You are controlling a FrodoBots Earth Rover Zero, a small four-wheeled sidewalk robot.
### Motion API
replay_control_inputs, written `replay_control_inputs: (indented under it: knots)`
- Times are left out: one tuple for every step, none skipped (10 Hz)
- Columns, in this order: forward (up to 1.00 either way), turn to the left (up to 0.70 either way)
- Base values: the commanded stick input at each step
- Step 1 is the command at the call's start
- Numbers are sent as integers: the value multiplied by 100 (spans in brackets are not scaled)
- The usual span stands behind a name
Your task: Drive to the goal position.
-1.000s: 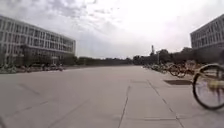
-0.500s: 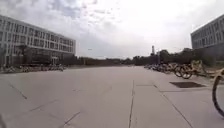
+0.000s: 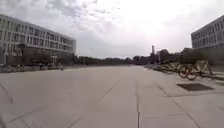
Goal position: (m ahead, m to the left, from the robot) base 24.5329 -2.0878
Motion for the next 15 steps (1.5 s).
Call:
replay_control_inputs:
  knots:
    - [70, 0]
    - [70, 0]
    - [70, 0]
    - [70, 0]
    - [70, 0]
    - [70, 0]
    - [70, 0]
    - [70, 0]
    - [70, 0]
    - [70, 0]
    - [70, 0]
    - [70, 0]
    - [70, 0]
    - [70, 0]
    - [70, 0]
